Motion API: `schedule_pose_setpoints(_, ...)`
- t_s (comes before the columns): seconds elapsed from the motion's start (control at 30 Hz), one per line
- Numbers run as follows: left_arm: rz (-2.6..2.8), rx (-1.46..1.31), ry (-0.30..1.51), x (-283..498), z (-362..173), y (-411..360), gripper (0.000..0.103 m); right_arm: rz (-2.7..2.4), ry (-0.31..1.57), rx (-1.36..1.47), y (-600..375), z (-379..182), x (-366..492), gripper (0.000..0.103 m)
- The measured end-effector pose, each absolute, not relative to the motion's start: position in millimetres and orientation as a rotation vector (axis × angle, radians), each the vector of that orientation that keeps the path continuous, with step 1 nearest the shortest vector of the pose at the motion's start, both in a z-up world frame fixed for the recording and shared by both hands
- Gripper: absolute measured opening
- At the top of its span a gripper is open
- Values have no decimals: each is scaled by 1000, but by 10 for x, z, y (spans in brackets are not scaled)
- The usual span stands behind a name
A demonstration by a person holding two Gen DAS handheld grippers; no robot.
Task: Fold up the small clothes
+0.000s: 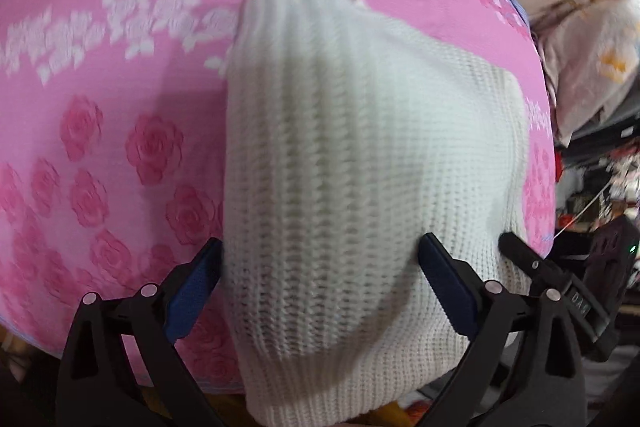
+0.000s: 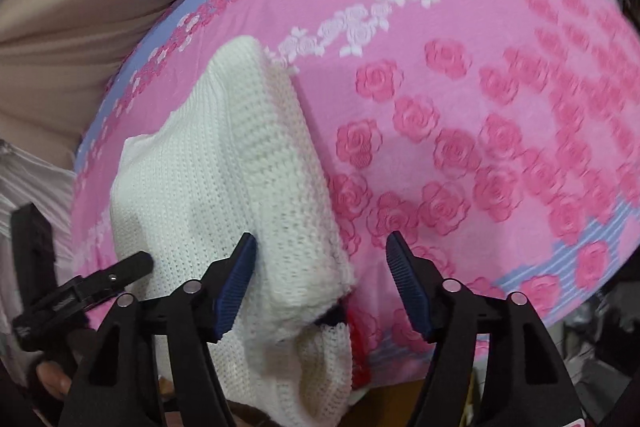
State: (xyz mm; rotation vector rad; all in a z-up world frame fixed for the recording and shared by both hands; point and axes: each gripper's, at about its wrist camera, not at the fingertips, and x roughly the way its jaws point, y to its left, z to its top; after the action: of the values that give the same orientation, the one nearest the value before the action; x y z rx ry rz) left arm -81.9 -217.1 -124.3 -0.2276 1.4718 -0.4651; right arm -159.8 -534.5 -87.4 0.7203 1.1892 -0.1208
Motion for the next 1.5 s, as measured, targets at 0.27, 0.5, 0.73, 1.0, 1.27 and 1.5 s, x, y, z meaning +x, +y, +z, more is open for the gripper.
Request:
schedule_pose_setpoints(0.27, -486, -347, 1485, -817, -1283, -2129, 98, -44, 1174, 791, -5232, -1051, -1441, 86)
schedule_pose_setpoints(0.5, -550, -298, 1481, -766, -1190, -2308, 77, 67, 1174, 856, -5082, -1084, -1262, 50)
schedule_pose_setpoints(0.73, -717, -309, 1401, -747, -661, -2474, 47, 118, 1032, 842, -5003, -481, -1292, 35)
schedule_pose_setpoints(1.0, -1047, -326, 1177, -877, 530, -2872, 47, 40, 739, 766, -5333, 801, -1773, 35)
schedule_pose_setpoints(1.27, -1234, -206, 723, -1054, 2173, -2800, 48, 56, 355, 524, -5317, 2480, -2259, 36)
schedule_pose_setpoints(1.5, -1148, -148, 411, -1067, 3135, -2010, 51, 203, 162, 374, -4771, 3413, -2023, 37)
